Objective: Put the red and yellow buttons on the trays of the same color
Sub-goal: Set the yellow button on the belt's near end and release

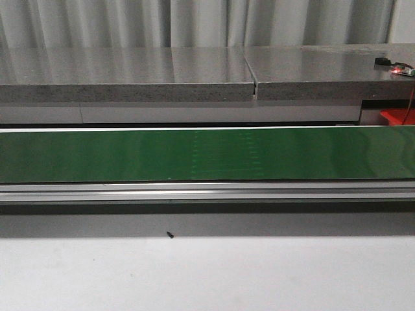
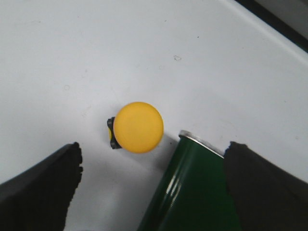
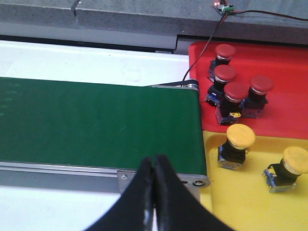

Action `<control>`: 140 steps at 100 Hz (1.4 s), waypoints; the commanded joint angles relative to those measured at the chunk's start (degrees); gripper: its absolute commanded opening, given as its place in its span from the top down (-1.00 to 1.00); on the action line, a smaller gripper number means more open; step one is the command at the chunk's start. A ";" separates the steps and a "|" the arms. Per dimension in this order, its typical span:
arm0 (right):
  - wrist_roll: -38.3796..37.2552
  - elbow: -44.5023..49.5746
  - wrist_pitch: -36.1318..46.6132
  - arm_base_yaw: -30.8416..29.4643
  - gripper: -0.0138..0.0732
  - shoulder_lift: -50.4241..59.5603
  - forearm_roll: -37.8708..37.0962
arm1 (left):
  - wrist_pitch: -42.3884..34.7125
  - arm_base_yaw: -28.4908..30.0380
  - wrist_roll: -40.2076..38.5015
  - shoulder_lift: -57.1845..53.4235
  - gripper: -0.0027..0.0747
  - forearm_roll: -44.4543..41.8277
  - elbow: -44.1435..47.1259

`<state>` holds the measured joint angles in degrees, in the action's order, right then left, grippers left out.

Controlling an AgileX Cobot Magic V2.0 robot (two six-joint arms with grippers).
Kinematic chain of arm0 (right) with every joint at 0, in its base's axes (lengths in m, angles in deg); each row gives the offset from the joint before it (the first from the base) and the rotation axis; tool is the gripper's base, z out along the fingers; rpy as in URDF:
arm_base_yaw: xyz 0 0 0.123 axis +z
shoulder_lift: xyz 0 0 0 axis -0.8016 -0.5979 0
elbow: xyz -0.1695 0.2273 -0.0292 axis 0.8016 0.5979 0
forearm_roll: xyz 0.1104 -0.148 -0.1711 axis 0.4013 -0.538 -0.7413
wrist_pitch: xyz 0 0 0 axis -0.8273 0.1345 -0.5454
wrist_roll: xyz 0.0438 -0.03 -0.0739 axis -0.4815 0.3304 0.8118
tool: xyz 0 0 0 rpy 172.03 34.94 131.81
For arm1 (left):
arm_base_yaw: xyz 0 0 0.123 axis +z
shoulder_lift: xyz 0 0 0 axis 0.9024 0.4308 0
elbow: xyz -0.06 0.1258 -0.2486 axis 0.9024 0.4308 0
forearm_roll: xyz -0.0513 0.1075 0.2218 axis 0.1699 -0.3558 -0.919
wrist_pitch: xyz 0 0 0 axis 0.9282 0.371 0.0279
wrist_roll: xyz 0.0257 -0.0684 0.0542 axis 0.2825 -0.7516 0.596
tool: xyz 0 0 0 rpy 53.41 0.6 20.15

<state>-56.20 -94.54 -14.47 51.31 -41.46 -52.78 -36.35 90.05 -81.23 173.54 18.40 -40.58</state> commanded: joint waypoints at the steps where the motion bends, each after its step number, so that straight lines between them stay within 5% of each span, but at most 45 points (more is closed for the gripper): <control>1: 0.40 -1.47 4.51 -0.34 0.84 -0.22 -0.15 | -1.51 0.10 -0.63 0.21 -0.58 0.87 -3.74; 46: 0.40 -1.47 4.51 -0.34 0.84 -0.22 -0.15 | -2.53 0.10 -0.63 10.00 -0.55 0.87 -8.42; 79: 0.40 -1.47 4.51 -0.34 0.84 -0.22 -0.15 | -2.53 0.10 -0.39 10.11 0.44 0.87 -8.42; 89: 0.40 -1.47 4.51 -0.34 0.84 -0.22 -0.15 | -2.63 0.10 -0.14 8.95 0.60 0.58 -8.42; 140: 0.40 -1.47 4.51 -0.34 0.84 -0.22 -0.15 | -0.06 -1.97 3.09 -8.67 0.61 -3.72 -2.02</control>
<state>-56.20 -94.54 -14.47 51.31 -41.46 -52.78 -35.08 89.13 -78.85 169.82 13.79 -42.85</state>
